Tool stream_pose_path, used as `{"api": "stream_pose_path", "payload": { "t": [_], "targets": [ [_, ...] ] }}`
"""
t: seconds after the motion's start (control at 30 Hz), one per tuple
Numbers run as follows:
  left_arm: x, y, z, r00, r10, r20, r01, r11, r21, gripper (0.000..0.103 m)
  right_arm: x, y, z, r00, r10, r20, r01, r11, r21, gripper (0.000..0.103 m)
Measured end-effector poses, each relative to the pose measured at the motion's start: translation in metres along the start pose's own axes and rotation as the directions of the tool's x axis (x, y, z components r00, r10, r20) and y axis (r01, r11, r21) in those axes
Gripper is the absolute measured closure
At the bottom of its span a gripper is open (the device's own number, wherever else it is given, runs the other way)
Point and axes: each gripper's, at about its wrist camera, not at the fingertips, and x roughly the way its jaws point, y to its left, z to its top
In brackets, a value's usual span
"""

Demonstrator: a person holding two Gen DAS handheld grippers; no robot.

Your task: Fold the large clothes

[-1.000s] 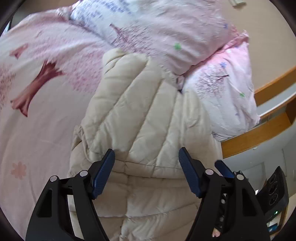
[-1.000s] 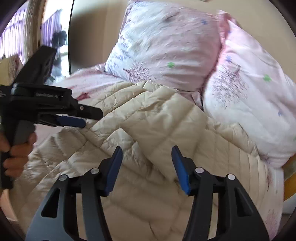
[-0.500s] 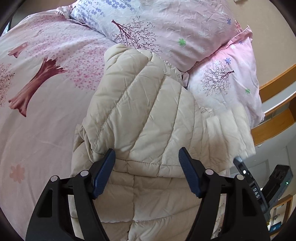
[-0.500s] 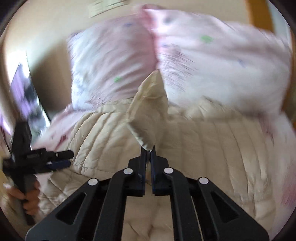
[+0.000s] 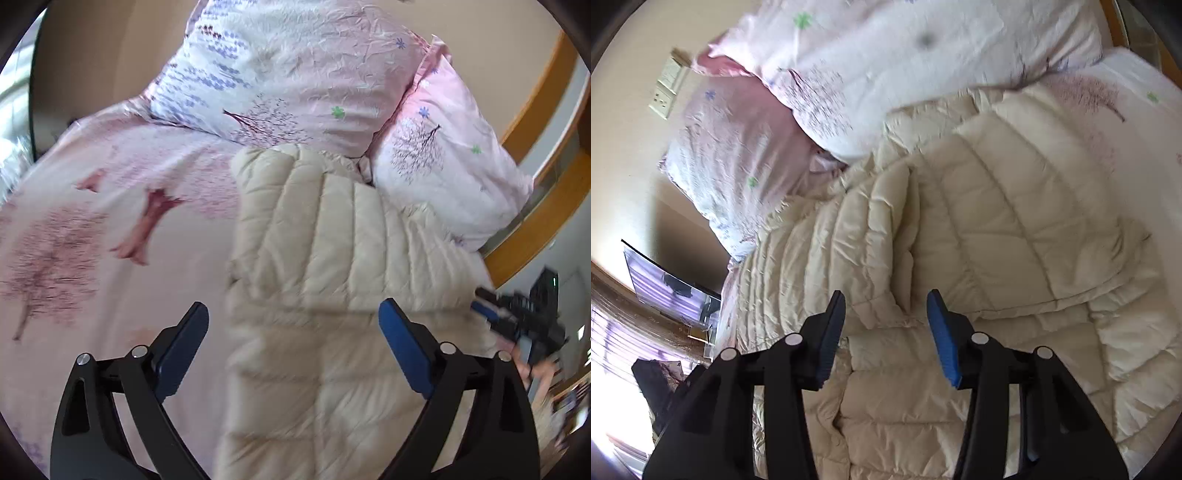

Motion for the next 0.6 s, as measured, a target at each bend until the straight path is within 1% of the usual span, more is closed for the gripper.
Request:
{"api": "stream_pose_path", "payload": {
  "t": [0.03, 0.1, 0.17, 0.2, 0.23, 0.33, 0.37, 0.43, 0.5, 0.6],
  "targets": [
    [-0.003, 0.002, -0.003, 1.0, 0.009, -0.003, -0.009, 1.0, 0.01, 0.005, 0.004, -0.001, 0.0, 1.0, -0.011, -0.008, 0.011, 1.0, 0.007, 0.058],
    [-0.011, 0.008, -0.01, 0.999, 0.035, -0.008, -0.035, 0.999, 0.033, 0.004, 0.011, -0.003, 0.0, 1.0, -0.005, -0.014, 0.005, 1.0, 0.021, 0.067],
    [-0.019, 0.017, -0.018, 0.998, 0.067, -0.003, -0.066, 0.997, 0.049, 0.004, 0.017, 0.0, 0.001, 0.999, 0.023, -0.036, -0.023, 1.0, 0.005, 0.09],
    [-0.021, 0.019, -0.02, 0.997, 0.072, -0.002, -0.072, 0.996, 0.052, 0.004, 0.017, 0.002, 0.001, 0.999, 0.026, -0.036, -0.026, 1.0, -0.007, 0.094],
    [-0.025, 0.024, -0.024, 0.997, 0.072, 0.003, -0.072, 0.996, 0.052, 0.004, 0.014, 0.004, -0.001, 1.0, 0.02, -0.015, -0.02, 1.0, -0.021, 0.097],
    [-0.032, 0.035, -0.037, 0.998, 0.063, 0.013, -0.064, 0.997, 0.04, 0.004, 0.002, 0.008, -0.003, 0.999, 0.005, 0.043, -0.004, 0.999, -0.04, 0.098],
    [-0.033, 0.038, -0.04, 0.998, 0.063, 0.01, -0.063, 0.997, 0.036, 0.004, 0.0, 0.008, -0.003, 0.999, 0.002, 0.048, 0.0, 0.999, -0.04, 0.098],
    [-0.031, 0.044, -0.046, 0.998, 0.069, -0.004, -0.069, 0.997, 0.028, 0.005, 0.0, 0.006, -0.005, 0.999, -0.019, 0.04, 0.021, 0.999, -0.038, 0.098],
    [-0.029, 0.047, -0.053, 0.998, 0.06, -0.023, -0.059, 0.998, 0.023, 0.005, 0.005, 0.001, -0.005, 0.999, -0.043, 0.023, 0.043, 0.999, -0.025, 0.098],
    [-0.028, 0.046, -0.059, 0.998, 0.052, -0.035, -0.05, 0.998, 0.044, 0.005, 0.015, -0.006, -0.005, 0.997, -0.072, 0.001, 0.072, 0.997, -0.006, 0.098]
  ]
}}
